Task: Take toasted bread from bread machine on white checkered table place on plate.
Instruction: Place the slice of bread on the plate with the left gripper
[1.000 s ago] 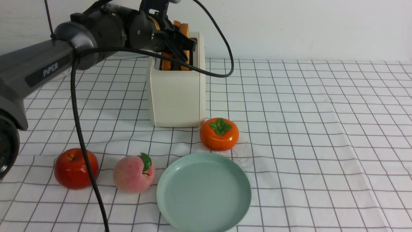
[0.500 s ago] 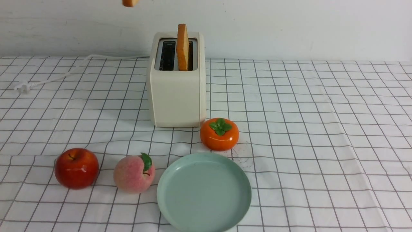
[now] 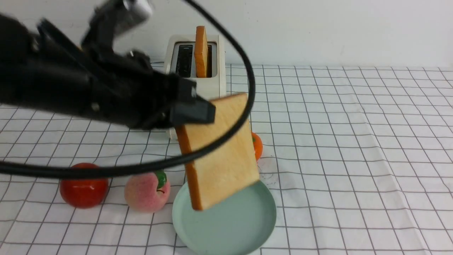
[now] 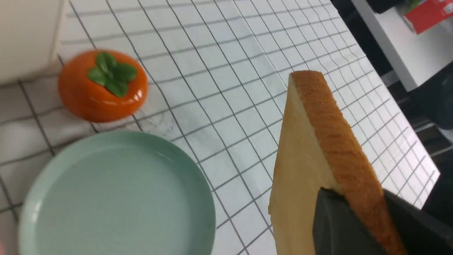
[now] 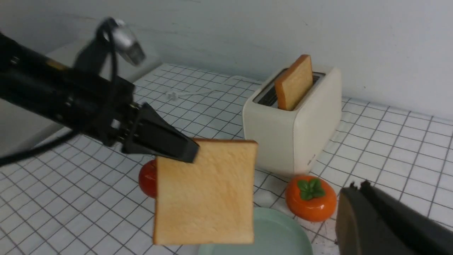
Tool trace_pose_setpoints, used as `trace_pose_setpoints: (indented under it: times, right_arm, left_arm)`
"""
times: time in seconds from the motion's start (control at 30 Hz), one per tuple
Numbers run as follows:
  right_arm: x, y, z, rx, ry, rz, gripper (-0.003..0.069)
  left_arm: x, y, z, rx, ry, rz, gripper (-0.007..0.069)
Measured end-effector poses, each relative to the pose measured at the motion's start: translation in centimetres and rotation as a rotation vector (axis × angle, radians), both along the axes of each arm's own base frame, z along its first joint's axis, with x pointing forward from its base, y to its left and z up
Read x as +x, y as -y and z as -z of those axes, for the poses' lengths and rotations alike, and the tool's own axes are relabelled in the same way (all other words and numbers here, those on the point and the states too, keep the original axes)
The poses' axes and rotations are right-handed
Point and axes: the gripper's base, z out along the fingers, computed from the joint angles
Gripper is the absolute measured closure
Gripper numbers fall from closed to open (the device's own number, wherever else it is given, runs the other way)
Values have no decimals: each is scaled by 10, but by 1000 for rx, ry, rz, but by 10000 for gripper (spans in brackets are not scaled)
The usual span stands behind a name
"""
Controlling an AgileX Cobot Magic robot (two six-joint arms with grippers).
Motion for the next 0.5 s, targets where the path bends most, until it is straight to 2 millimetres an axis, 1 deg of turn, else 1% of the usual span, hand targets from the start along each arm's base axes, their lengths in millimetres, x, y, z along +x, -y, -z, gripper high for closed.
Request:
trace_pose_setpoints:
  times: [0.03, 0.13, 0.17, 0.23, 0.27, 0.33, 0.37, 0.43, 0.47, 0.5]
  right_arm:
    - [-1, -1, 0, 2, -3, -11, 673]
    - [-2, -2, 1, 1, -10, -29, 671]
    - [-2, -2, 1, 0, -12, -31, 671]
    - [-2, -3, 1, -3, -17, -37, 668]
    - [-2, -3, 1, -3, -18, -38, 668]
    - [-3, -3, 2, -4, -26, -49, 666]
    - [-3, -3, 2, -4, -26, -49, 665]
    - [-4, -4, 2, -5, -31, -56, 665]
    - [-4, -4, 2, -6, -31, -57, 664]
    - [-4, -4, 3, -7, -33, -59, 663]
  left_arm:
    - [3, 1, 11, -22, -17, -15, 522]
    - [12, 5, 32, -55, -52, -44, 522]
    - [13, 5, 33, -57, -54, -44, 522]
    - [22, 9, 48, -62, -96, -50, 522]
    - [24, 9, 51, -58, -102, -51, 522]
    - [30, 11, 65, -27, -133, -44, 522]
    - [30, 11, 66, -26, -136, -44, 522]
    - [34, 12, 79, 7, -167, -29, 522]
    - [34, 12, 80, 8, -169, -28, 522]
    - [36, 13, 87, 18, -194, -27, 522]
